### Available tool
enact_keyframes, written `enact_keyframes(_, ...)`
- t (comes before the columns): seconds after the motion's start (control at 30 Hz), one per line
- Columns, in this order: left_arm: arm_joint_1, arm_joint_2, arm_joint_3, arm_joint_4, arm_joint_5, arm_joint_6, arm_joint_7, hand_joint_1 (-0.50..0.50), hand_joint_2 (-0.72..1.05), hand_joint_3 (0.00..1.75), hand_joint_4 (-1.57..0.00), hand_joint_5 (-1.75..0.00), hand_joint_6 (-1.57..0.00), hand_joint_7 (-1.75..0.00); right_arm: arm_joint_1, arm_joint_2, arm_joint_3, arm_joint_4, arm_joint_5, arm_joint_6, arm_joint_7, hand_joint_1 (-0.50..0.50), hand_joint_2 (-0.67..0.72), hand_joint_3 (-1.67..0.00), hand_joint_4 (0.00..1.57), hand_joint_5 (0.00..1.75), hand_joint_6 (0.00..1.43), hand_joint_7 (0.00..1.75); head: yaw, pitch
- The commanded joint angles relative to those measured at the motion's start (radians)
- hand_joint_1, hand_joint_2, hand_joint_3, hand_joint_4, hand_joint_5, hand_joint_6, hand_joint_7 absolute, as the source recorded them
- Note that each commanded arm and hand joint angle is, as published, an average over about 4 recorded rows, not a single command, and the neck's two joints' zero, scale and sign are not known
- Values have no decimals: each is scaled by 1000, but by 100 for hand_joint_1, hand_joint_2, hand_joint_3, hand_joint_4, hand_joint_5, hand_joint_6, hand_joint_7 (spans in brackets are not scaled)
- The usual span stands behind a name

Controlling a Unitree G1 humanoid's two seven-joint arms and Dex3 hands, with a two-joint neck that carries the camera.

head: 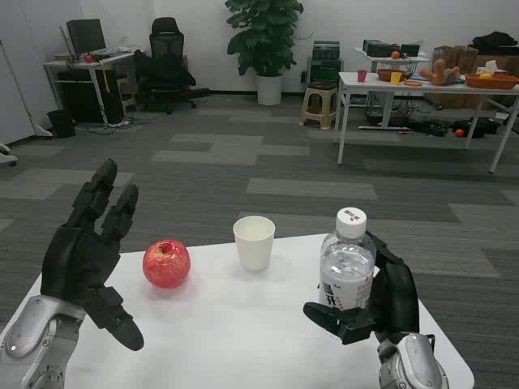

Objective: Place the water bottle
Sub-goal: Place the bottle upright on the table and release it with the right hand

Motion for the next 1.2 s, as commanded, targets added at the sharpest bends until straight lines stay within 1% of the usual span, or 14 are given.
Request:
enact_keyframes(0.03, 11, 0, 7, 0, 6, -2, 2, -50, -64, 9, 0, 0, 0, 0, -27, 3, 14, 3, 23, -70, -1, 46, 9, -95, 117, 145, 123, 140, 3, 2)
enact_keyframes(0.6, 11, 0, 8, 2, 6, -2, 3, -50, -64, 9, 0, 0, 0, 0, -27, 3, 15, 7, 23, -70, -1, 46, 9, -95, 117, 145, 122, 140, 2, 0)
enact_keyframes(0.7, 11, 0, 8, 3, 6, -2, 3, -50, -64, 9, 0, 0, 0, 0, -27, 2, 14, 11, 23, -71, -1, 46, 9, -95, 117, 145, 123, 140, 2, -1)
enact_keyframes(0.77, 11, 0, 8, 4, 6, -2, 3, -50, -64, 9, 0, 0, 0, 0, -27, 2, 14, 17, 22, -71, -1, 44, 9, -95, 117, 145, 123, 140, 2, -2)
enact_keyframes(0.87, 10, 0, 8, 6, 6, -2, 3, -50, -64, 9, 0, 0, 0, 0, -30, 3, 16, 31, 21, -76, -1, 45, 9, -95, 117, 148, 122, 140, 1, -5)
enact_keyframes(1.03, 9, -1, 8, 8, 6, -2, 3, -50, -64, 9, 0, 0, 0, 0, -52, 3, 31, 79, 13, -108, -3, 46, 9, -95, 117, 145, 122, 141, 2, -6)
enact_keyframes(1.13, 9, -2, 8, 8, 6, -2, 3, -50, -64, 9, 0, 0, 0, 0, -94, 1, 32, 170, -12, -171, -3, 46, 9, -95, 117, 148, 122, 147, 5, -6)
enact_keyframes(1.2, 9, -3, 10, 8, 6, -2, 3, -50, -64, 9, 0, 0, 0, 0, -120, 0, 31, 237, -23, -209, -3, 46, 9, -95, 117, 148, 123, 147, 6, -7)
